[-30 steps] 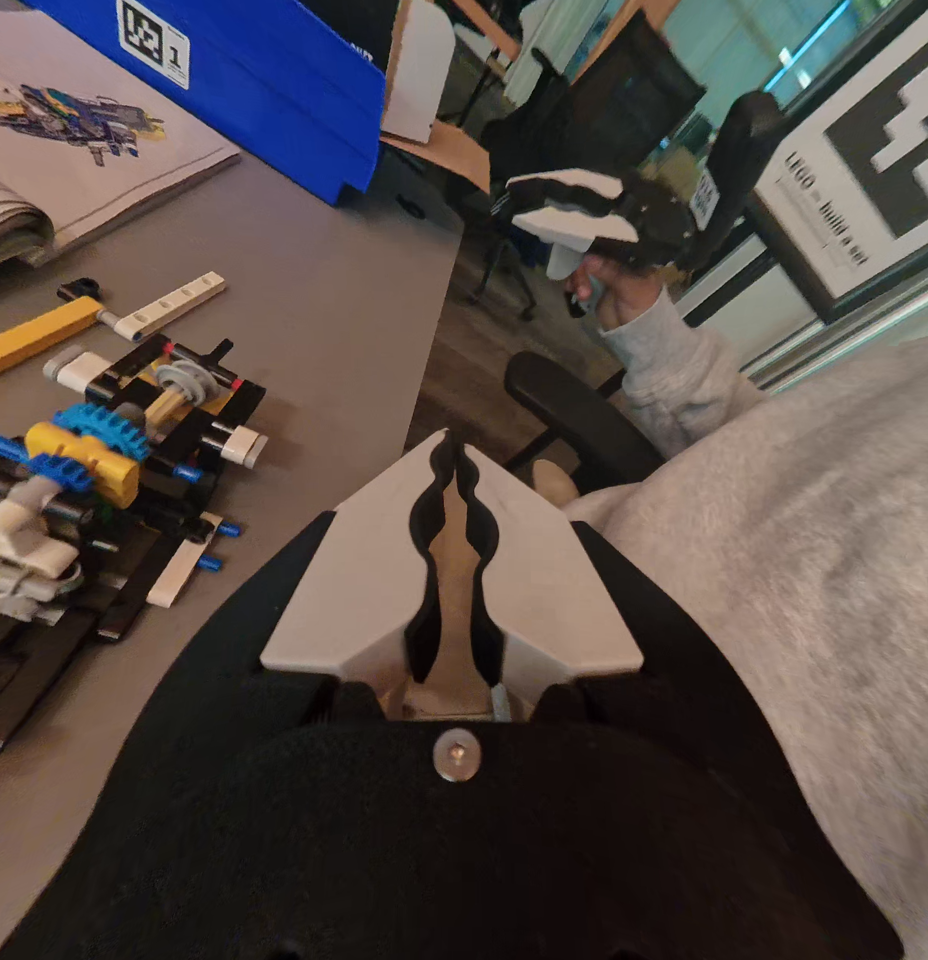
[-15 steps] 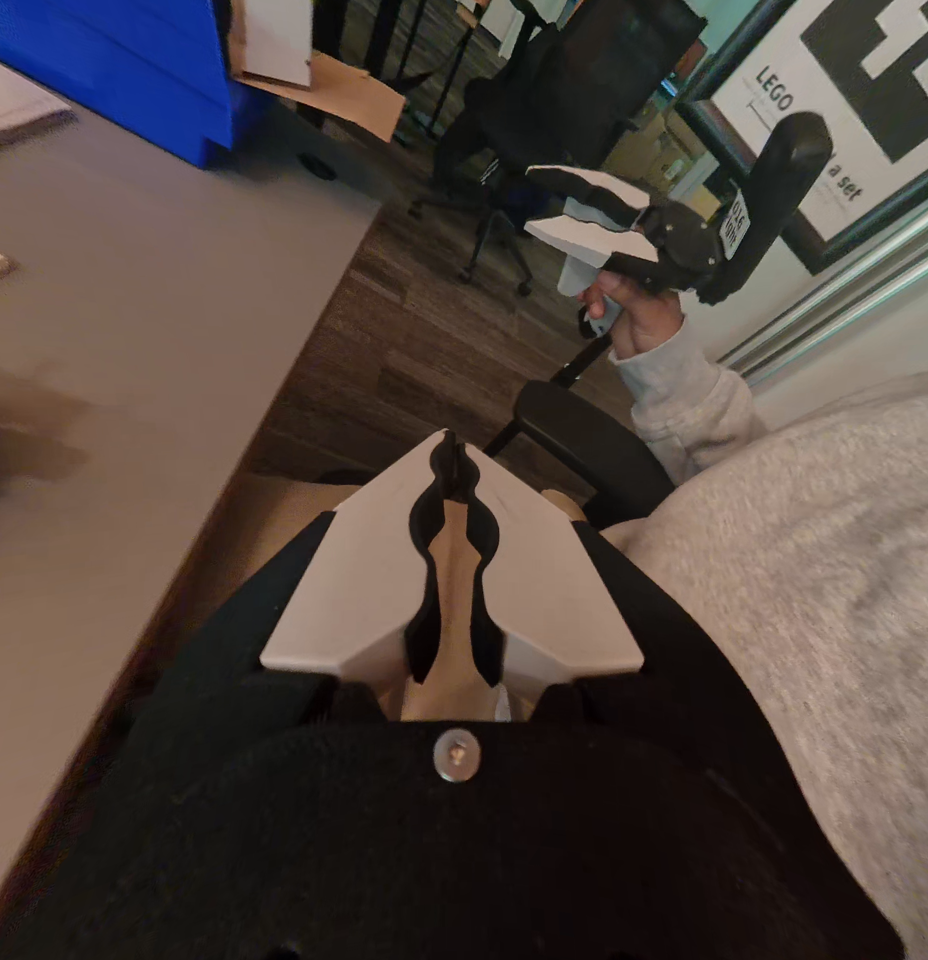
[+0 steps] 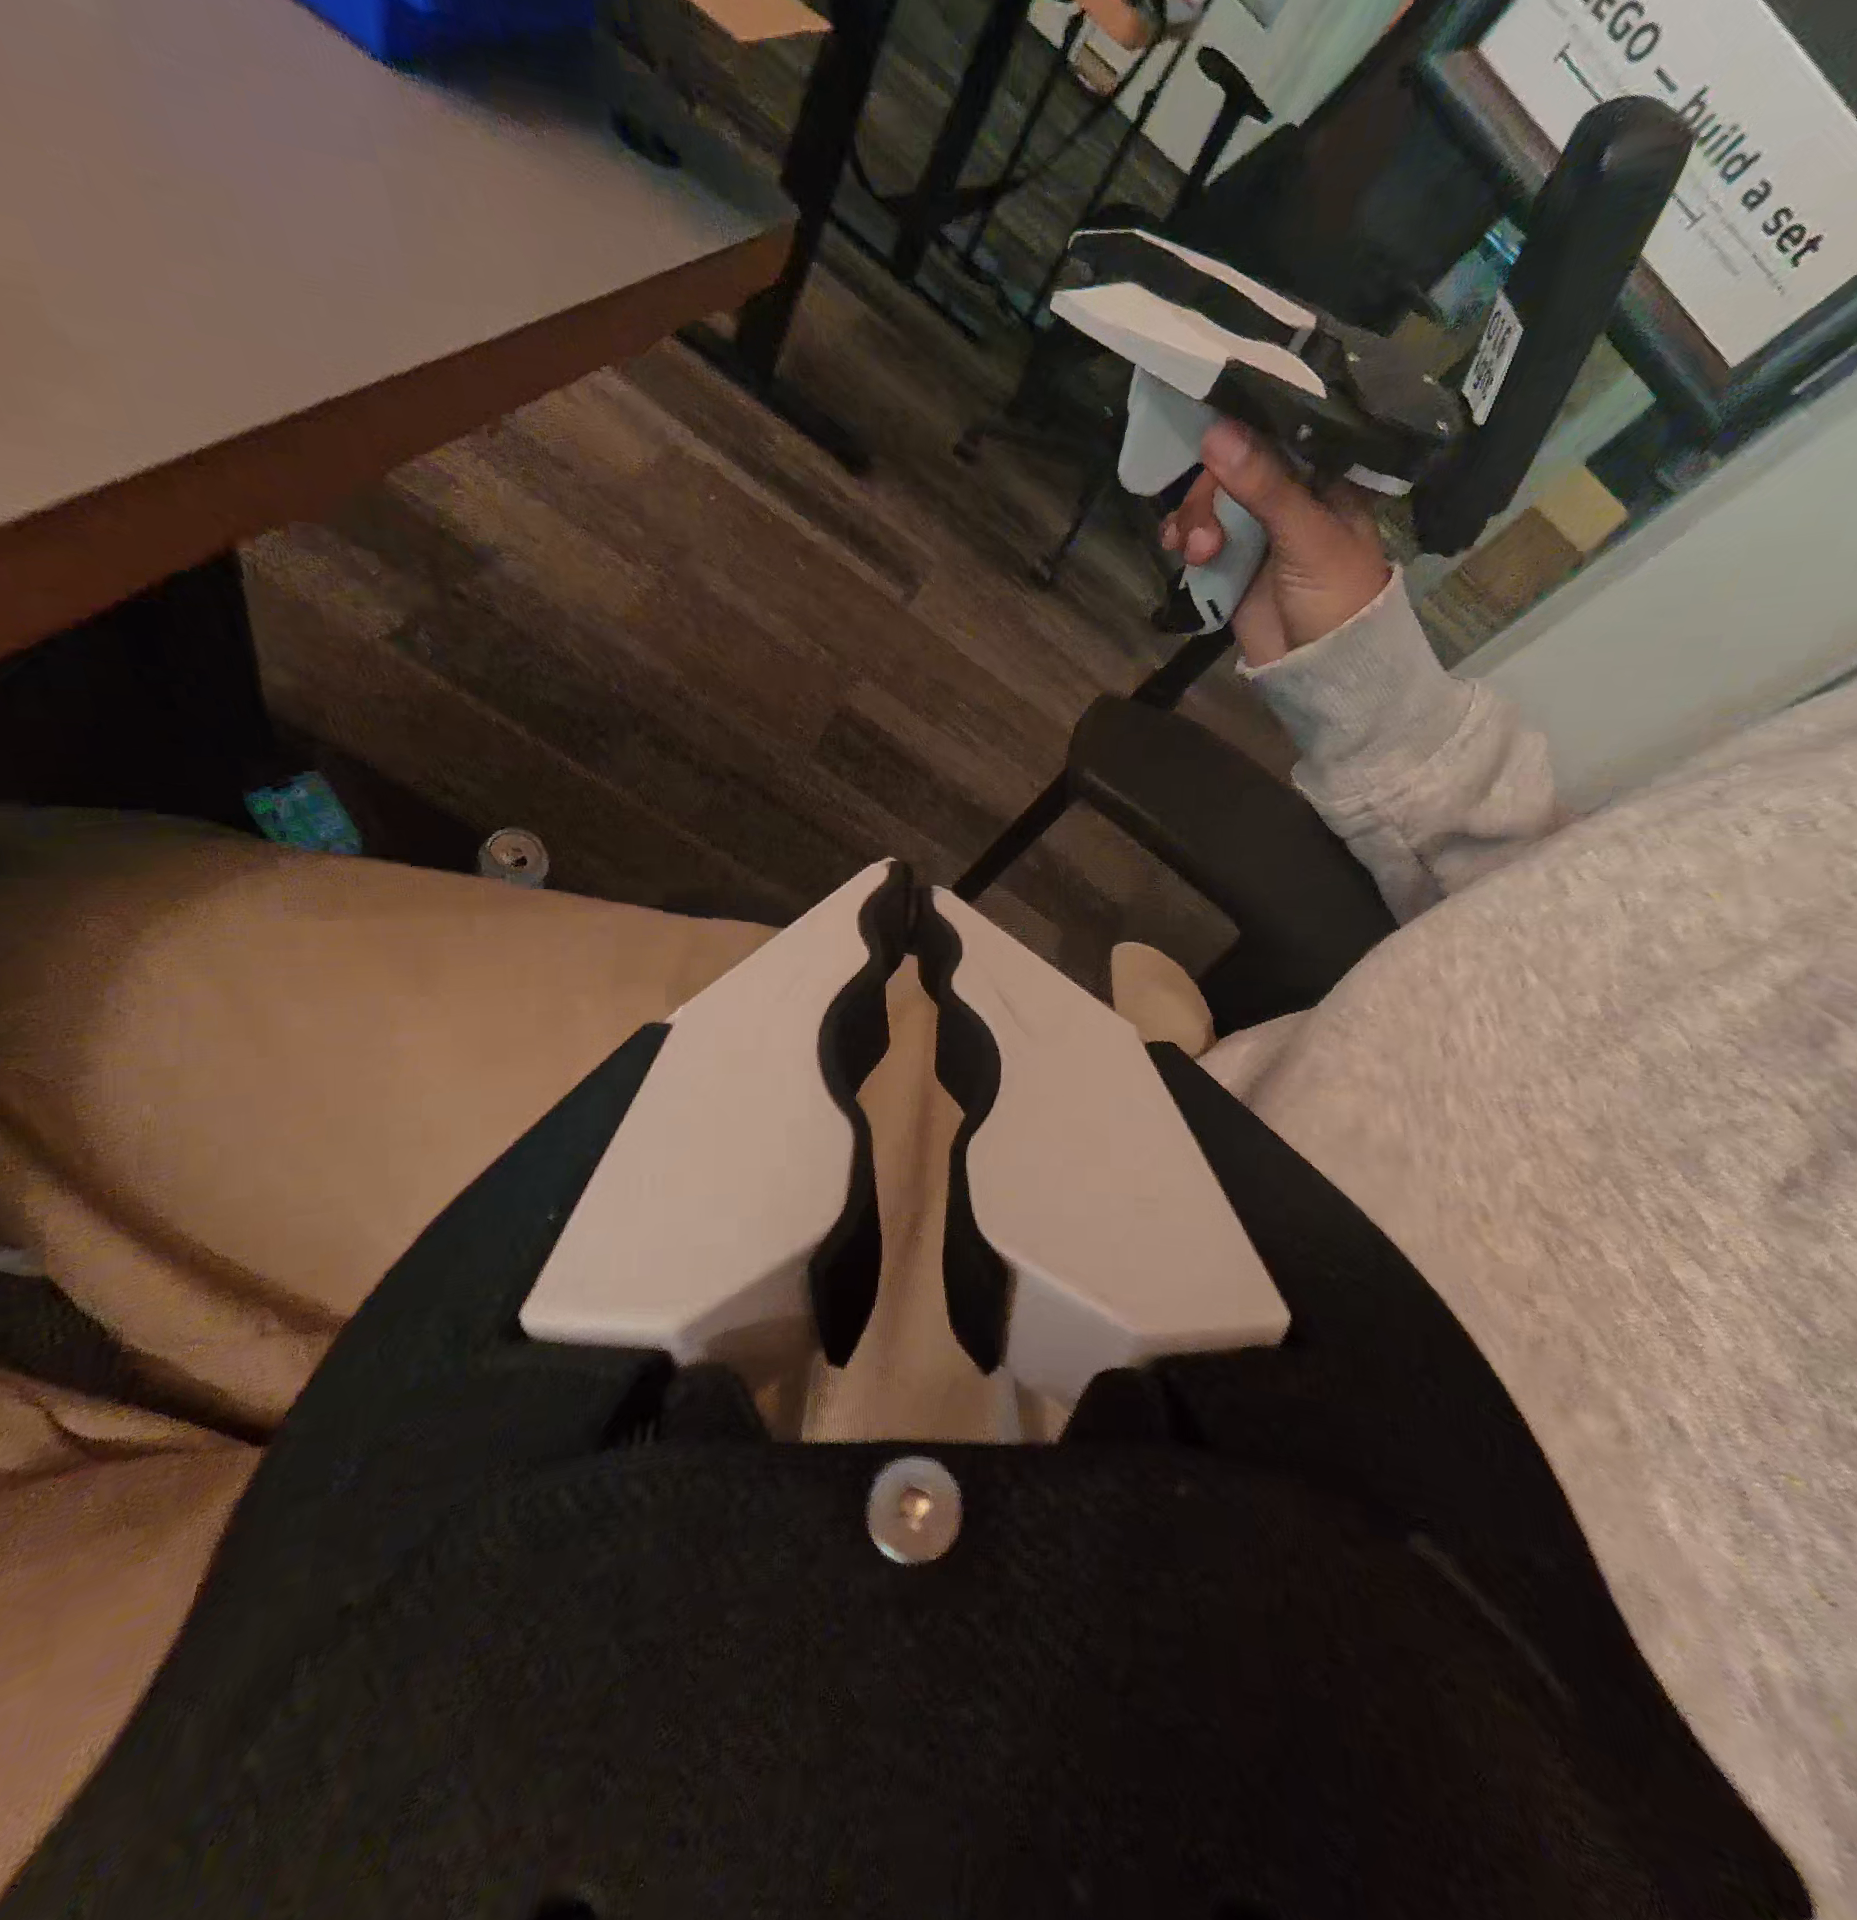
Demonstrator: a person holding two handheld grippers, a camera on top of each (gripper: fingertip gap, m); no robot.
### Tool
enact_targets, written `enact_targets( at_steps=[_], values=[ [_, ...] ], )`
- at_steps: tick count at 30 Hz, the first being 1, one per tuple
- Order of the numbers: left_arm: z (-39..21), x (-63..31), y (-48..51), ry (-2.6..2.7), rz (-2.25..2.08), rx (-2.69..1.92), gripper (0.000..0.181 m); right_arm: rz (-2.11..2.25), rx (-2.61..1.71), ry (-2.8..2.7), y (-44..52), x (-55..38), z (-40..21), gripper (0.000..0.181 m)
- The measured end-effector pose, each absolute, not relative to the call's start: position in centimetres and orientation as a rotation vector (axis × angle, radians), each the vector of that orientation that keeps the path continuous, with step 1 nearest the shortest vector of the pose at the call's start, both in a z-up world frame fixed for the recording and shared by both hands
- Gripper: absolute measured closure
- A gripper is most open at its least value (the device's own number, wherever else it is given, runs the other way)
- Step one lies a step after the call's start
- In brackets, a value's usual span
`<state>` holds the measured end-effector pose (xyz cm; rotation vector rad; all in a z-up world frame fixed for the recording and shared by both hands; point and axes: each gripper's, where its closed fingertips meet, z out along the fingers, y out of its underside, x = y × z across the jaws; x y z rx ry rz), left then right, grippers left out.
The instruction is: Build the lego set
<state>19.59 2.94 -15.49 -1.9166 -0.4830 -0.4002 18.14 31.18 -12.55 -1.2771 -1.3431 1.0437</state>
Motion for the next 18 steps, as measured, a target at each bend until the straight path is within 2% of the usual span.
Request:
enact_targets(
  at_steps=[11, 13, 15, 18],
  values=[
    [-15.7, 17.5, 1.9, -0.59, -0.356, -1.878, 0.181, 1.0, -1.227, -1.441, 30.0, 12.9, -13.9, 0.138],
    [-16.0, 17.4, 2.0, -0.607, -0.373, -1.863, 0.181, 1.006, -1.179, -1.489, 29.1, 12.4, -14.4, 0.153],
    [-16.6, 17.5, 2.0, -0.622, -0.382, -1.866, 0.181, 1.025, -1.123, -1.549, 28.0, 12.1, -14.7, 0.181],
    [-17.2, 17.8, 1.6, -0.634, -0.366, -1.894, 0.181, 1.051, -1.084, -1.601, 26.8, 11.6, -15.0, 0.181]
  ],
)
